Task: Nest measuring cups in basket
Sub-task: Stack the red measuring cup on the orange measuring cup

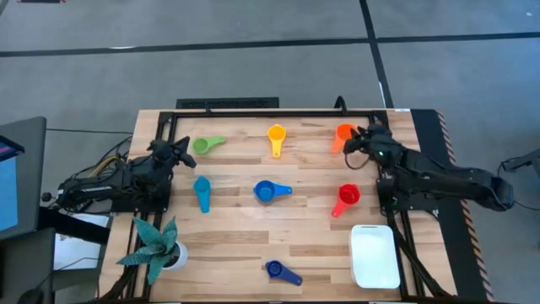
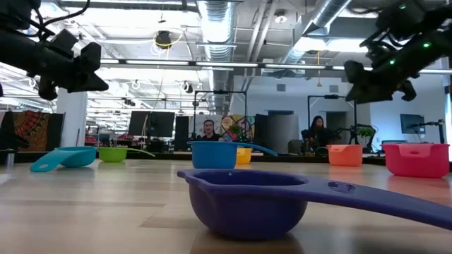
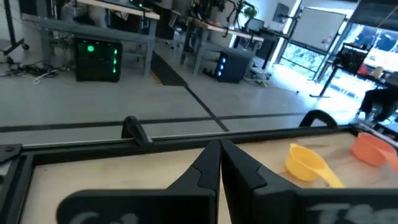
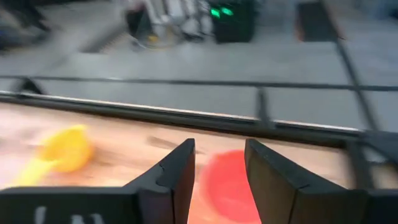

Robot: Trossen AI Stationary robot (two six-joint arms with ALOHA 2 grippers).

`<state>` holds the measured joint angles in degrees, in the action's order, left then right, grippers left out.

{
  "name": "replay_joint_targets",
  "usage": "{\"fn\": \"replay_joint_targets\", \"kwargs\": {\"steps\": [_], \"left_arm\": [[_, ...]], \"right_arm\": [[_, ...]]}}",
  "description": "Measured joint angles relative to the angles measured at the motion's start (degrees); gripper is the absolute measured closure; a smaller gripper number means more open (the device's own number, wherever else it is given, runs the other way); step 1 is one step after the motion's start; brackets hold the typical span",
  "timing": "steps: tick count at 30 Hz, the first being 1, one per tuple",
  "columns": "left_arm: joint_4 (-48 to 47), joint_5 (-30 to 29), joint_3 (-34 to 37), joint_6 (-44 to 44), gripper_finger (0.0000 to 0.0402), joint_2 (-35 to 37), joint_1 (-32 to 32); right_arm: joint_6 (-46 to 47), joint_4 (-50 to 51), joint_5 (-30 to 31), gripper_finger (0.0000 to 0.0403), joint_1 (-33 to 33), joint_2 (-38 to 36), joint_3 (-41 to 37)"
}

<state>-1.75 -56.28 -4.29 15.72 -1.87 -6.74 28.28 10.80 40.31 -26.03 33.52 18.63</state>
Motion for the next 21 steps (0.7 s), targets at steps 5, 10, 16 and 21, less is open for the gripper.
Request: {"fn": "replay_joint_targets", "kwargs": {"steps": [5, 10, 16, 21], "left_arm": [[-5.5, 3.6, 0.0, -0.3, 0.0401, 0.0, 0.0], [-0.9, 4.5, 0.1, -1.6, 0.0401, 0.0, 0.0], [2.6, 20.7, 0.1, -3.0, 0.0401, 0.0, 0.1], [2.8, 25.8, 0.1, -3.0, 0.0398, -0.8, 0.0]], "right_arm": [[-7.0, 0.3, 0.1, 0.0232, -5.4, 5.0, 3.3], [-4.7, 2.9, -3.3, 0.0209, -9.7, 9.7, 6.4], [-0.3, 14.5, -3.3, 0.0194, -15.9, 13.7, 11.6], [1.5, 14.4, -15.8, 0.0196, -21.9, 16.2, 13.6]]}}
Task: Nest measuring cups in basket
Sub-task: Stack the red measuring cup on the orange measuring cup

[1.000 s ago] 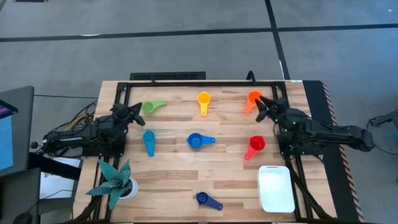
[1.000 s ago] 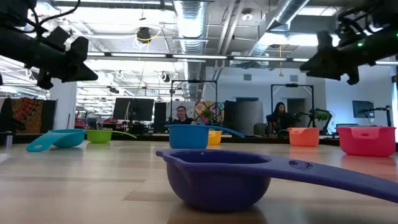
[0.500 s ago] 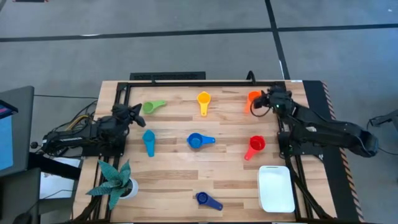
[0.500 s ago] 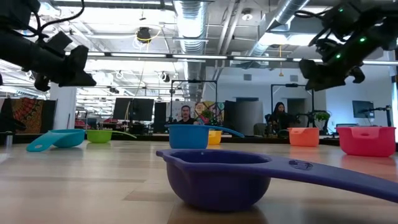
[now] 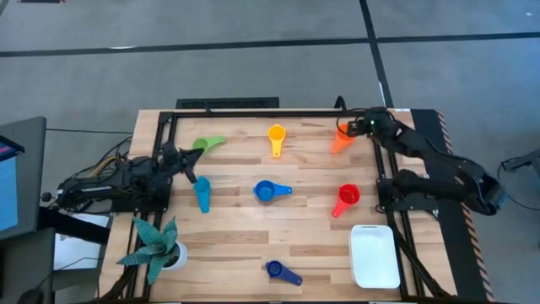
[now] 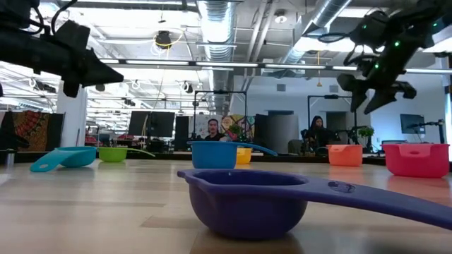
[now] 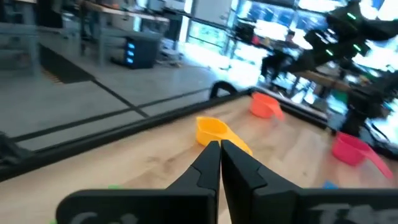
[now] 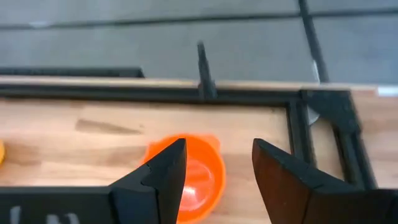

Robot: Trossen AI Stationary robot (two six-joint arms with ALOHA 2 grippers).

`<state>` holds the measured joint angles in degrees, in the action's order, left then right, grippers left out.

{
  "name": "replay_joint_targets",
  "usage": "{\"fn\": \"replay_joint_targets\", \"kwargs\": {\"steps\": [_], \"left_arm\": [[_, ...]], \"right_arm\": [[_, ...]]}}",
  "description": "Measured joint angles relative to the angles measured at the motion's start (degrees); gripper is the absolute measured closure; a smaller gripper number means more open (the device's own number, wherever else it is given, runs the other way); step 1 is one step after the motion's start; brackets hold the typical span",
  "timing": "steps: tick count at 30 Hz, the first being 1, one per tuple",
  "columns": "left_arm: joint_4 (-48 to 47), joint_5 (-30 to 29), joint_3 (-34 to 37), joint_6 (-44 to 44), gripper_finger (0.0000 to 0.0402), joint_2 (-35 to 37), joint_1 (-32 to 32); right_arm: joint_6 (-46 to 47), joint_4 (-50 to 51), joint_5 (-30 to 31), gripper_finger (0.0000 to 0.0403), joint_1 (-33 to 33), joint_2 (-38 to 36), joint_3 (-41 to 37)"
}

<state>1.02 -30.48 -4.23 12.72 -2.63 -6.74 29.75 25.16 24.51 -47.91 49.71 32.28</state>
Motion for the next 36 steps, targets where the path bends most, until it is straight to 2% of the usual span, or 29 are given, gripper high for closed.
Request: {"fn": "replay_joint_targets", "kwargs": {"steps": [7, 11, 15, 21, 26, 36], "left_arm": [[6.5, 3.8, 0.0, 0.5, 0.0336, -6.2, 0.0], [9.8, 4.9, 0.0, 2.0, 0.0298, -11.4, 0.0], [10.2, 7.0, 0.0, 3.4, 0.0283, -15.5, 0.6], [10.7, 6.5, 0.0, 4.0, 0.0288, -19.8, 4.3], [13.7, 4.0, 0.0, 3.0, 0.0289, -21.7, 7.6], [23.1, 3.1, 0.0, 0.0, 0.029, -24.0, 11.7]], "right_arm": [[2.5, 7.1, -3.3, 0.0206, -1.3, 4.3, 0.0], [3.5, 13.0, -5.3, 0.0213, 2.3, 4.6, 0.0], [6.4, 20.7, -6.8, 0.0224, 9.9, 2.3, 0.0], [18.7, 27.2, -10.8, 0.0244, 27.0, 0.2, 0.0], [28.5, 29.0, -9.3, 0.0258, 38.8, 0.7, 0.0], [43.5, 30.6, -5.4, 0.0275, 54.0, 0.6, 0.0]]}}
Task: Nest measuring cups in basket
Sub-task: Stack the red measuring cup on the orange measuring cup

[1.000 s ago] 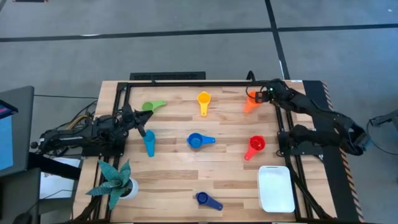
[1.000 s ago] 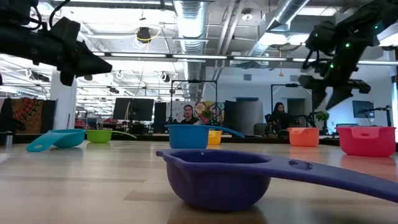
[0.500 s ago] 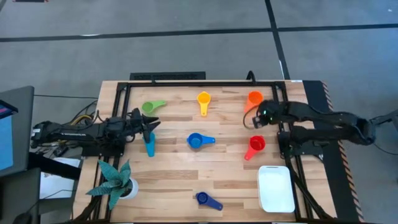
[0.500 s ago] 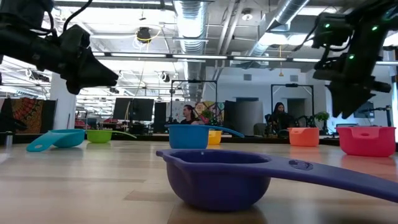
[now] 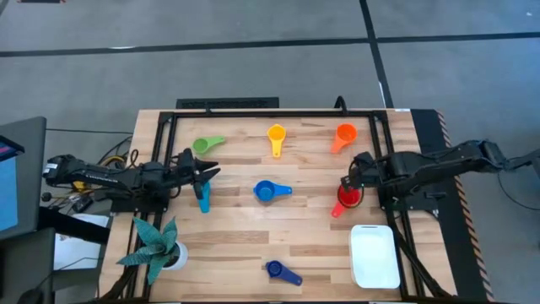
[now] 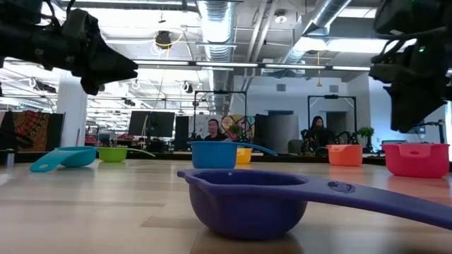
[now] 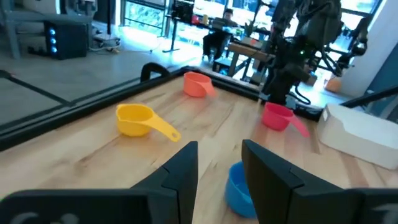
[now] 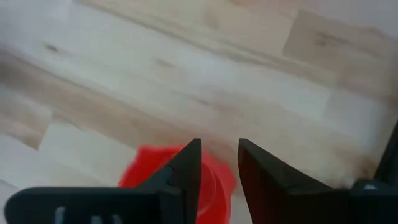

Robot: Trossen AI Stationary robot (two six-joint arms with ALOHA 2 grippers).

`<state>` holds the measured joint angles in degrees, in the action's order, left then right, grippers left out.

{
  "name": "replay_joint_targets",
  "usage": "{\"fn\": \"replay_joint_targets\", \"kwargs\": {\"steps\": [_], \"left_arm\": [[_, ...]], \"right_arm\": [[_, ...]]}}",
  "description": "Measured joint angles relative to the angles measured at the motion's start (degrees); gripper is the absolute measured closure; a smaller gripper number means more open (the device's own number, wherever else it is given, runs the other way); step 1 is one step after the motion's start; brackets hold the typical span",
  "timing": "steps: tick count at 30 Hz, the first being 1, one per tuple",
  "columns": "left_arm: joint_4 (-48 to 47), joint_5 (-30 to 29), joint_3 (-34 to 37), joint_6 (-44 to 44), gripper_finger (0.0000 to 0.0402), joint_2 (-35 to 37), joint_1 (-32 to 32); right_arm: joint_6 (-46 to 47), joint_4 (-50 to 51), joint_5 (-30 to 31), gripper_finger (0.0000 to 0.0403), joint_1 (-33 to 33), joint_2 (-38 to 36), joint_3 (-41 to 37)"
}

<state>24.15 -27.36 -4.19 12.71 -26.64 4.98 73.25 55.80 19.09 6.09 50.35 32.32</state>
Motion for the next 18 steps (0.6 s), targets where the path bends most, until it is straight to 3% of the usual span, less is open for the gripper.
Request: {"fn": "replay_joint_targets", "kwargs": {"steps": [7, 18], "left_arm": [[0.0, -1.5, 0.0, 0.5, 0.029, -2.0, 0.8], [6.7, -1.5, 0.0, 0.1, 0.029, -8.9, 2.7]], "right_arm": [[4.0, 0.7, 0.3, 0.0266, 6.2, 0.4, 0.0], [10.4, 1.1, -2.9, 0.0198, 8.7, 3.7, 0.0]]}}
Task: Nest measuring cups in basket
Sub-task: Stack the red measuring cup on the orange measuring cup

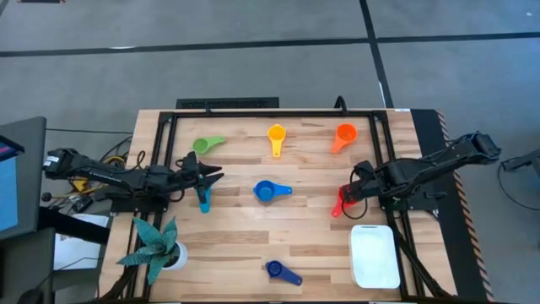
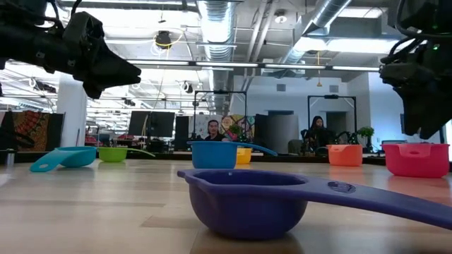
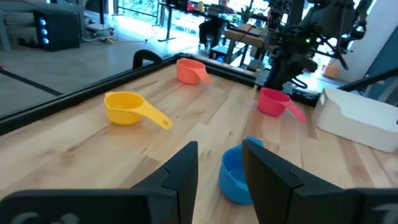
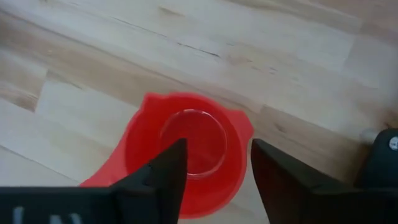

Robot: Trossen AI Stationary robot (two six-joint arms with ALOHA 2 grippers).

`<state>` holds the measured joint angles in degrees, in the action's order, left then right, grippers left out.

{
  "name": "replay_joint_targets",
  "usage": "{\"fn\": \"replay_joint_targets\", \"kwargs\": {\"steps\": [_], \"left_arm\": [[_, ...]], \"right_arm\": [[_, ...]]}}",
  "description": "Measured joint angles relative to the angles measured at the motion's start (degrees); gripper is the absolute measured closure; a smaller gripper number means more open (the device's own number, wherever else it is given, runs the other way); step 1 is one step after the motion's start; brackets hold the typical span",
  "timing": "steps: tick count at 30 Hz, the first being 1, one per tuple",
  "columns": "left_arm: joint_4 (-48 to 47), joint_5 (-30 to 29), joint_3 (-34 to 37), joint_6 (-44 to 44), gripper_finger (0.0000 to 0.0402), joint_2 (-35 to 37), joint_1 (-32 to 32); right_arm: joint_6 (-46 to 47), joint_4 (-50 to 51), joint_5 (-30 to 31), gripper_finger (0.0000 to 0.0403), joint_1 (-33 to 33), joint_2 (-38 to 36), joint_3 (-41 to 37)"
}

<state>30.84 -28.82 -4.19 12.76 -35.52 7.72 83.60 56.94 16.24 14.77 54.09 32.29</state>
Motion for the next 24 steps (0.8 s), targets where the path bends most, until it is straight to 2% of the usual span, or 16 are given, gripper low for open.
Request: {"fn": "replay_joint_targets", "kwargs": {"steps": [5, 11, 19, 24], "left_arm": [[1.3, 0.0, 0.0, 0.2, 0.029, -2.9, 0.1], [1.6, -0.1, 0.0, 0.5, 0.029, -5.0, 0.1], [3.6, -0.1, 0.0, 0.6, 0.029, -5.9, 0.1], [3.6, -0.6, 0.0, 0.5, 0.029, -5.9, 0.1]], "right_arm": [[0.8, 0.0, -1.4, 0.02, 0.3, 2.8, 0.0], [1.0, 0.1, -2.6, 0.0228, 0.2, 6.0, 0.0], [-0.1, 0.0, -3.4, 0.0302, -0.8, 10.6, 0.0], [-7.1, -0.5, -3.3, 0.0365, -5.0, 11.7, 0.8]]}}
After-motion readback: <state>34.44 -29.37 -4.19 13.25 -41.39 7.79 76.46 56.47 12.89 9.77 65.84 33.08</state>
